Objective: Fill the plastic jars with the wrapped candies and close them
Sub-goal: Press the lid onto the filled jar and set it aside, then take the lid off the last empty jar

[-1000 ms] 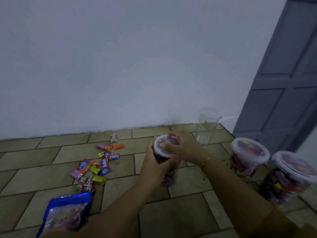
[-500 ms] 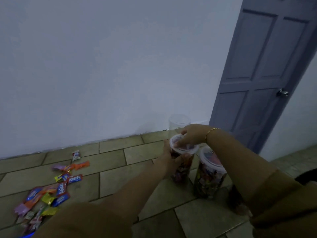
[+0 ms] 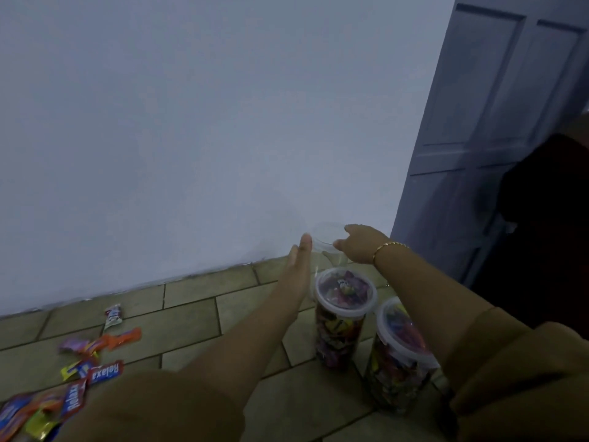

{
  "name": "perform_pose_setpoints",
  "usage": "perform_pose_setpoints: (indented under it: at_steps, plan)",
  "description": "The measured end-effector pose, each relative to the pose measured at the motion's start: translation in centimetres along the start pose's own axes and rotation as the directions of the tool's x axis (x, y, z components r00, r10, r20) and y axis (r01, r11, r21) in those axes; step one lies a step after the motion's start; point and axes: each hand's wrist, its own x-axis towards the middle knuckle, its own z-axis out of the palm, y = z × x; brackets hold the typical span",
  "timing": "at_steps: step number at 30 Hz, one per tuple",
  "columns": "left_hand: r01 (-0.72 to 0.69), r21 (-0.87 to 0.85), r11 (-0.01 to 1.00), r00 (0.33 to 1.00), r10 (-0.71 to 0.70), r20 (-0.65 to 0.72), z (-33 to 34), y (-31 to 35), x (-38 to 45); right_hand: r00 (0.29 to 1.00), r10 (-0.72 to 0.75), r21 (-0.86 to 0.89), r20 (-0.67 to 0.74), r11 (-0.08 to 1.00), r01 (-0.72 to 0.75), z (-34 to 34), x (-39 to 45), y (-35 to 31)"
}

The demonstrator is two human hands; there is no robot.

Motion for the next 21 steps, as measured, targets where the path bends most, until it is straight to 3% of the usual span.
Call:
perform_pose_setpoints:
  at_steps: [4,7,11,14,21]
  plan:
    - [0.096,-0.039,0.995,0.995,-0.095,0.006,0.3,1.0,1.7,0.998,-0.028,-0.026,0.054,0.999,0.029,0.3,0.8,-0.3]
    - [0.167,-0.094,0.982,0.986,-0.167,0.010,0.1,0.4,2.9,0.999,-0.044,-0.054,0.013,0.998,0.045,0.1,1.5,-0.7]
    - [0.165,-0.137,0.977,0.980,-0.178,-0.088,-1.2,0.7,2.5,0.996,-0.087,-0.009,-0.001,0.996,0.086,-0.1,0.9,-1.8]
    - [0.183,-0.103,0.978,0.965,-0.199,-0.169,-2.9,0.3,2.0,0.994,-0.107,0.035,0.028,0.994,0.106,0.2,-0.1,-2.9]
    - [0.229,0.012,0.973,0.943,-0.219,-0.250,-7.4,0.4,-1.0,0.986,-0.143,-0.055,0.089,0.987,0.148,0.2,-3.0,-6.5]
